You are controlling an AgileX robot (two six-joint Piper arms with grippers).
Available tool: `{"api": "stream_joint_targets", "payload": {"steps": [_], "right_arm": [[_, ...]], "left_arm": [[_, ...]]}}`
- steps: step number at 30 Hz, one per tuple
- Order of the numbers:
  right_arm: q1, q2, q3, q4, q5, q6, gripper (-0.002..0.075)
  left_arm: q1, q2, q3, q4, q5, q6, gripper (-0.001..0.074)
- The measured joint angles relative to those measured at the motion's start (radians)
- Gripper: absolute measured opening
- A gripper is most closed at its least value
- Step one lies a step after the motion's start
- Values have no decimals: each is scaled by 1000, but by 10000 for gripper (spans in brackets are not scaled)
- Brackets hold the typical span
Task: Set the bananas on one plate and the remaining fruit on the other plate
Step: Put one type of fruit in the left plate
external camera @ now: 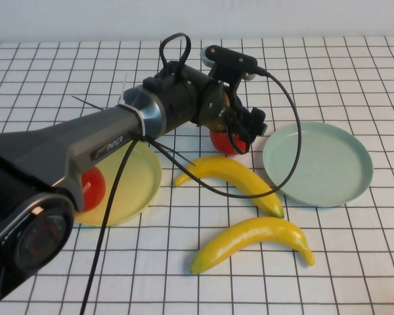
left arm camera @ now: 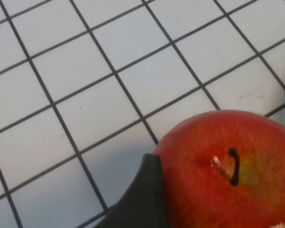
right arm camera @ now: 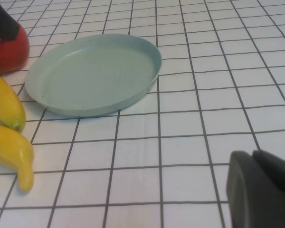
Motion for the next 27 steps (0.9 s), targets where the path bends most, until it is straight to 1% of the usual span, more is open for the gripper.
{"api": "stream_joint_targets", "payload": {"steps": [22,27], "right_arm": [[0,0,0,0,0,0,-15],[0,0,0,0,0,0,-15]], "left_arm": [[0,22,-14,-9,-33,9,660],[0,24,-14,-9,-35,11,592]]}}
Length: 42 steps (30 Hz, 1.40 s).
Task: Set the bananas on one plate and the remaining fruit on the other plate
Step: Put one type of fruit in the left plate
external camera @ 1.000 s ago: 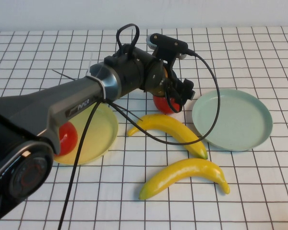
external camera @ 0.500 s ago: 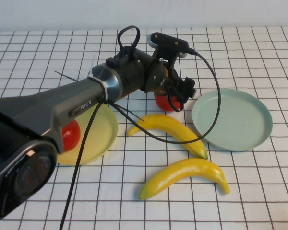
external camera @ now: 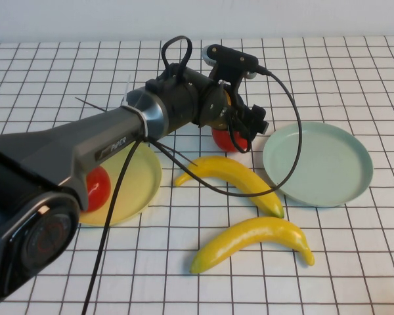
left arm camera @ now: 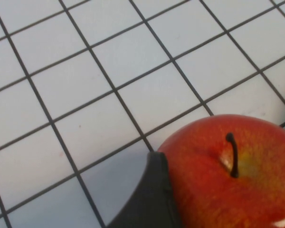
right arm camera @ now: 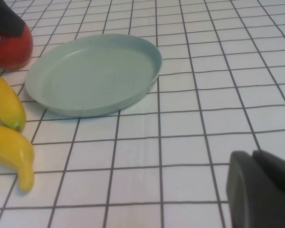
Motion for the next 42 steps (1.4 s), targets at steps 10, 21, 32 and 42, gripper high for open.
{"api": "stream_joint_targets", "payload": {"steps": [10,21,32,42], "right_arm": [[0,0,0,1,0,0,-15],[0,0,0,1,0,0,-15],[0,0,0,1,0,0,-15],[0,0,0,1,0,0,-15]], "left_arm": [[0,-17,2,28,18,-8,584],[24,-292,137,211,132,-82,581],[187,-517,660,158,-146,-146,581],[258,-526,715,154,-152,-170,581]]}}
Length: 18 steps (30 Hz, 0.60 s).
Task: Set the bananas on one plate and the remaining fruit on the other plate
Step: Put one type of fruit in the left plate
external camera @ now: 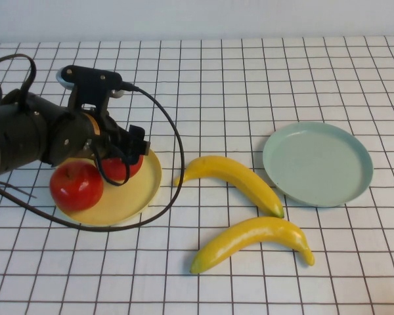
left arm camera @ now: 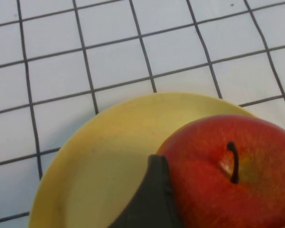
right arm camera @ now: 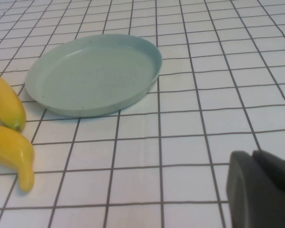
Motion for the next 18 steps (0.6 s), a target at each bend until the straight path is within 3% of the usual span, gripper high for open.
{"api": "stream_joint_targets", "payload": {"steps": [18], "right_arm": [[0,0,0,1,0,0,-15]], "left_arm": [[0,-1,0,17,27,-8,581]]}}
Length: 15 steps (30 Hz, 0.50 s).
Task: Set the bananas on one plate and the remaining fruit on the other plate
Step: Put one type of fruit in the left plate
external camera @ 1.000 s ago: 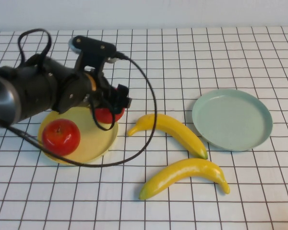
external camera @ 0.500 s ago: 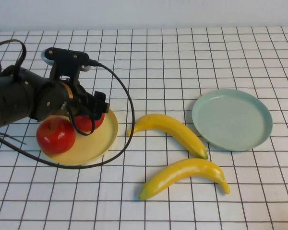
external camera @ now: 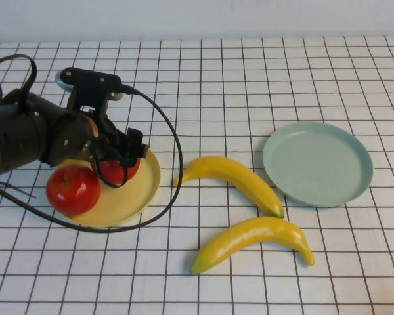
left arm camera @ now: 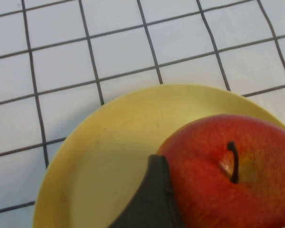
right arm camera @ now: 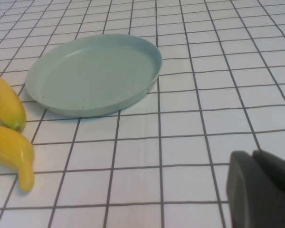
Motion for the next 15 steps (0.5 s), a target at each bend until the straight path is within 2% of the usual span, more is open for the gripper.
{"api": "stream_joint_targets", "payload": {"steps": [11,15], "right_arm": [[0,0,0,0,0,0,-15],[0,0,0,0,0,0,-15]], "left_arm": [[0,6,0,0,-8,-5,582],[0,11,0,0,-6,-5,645]]}}
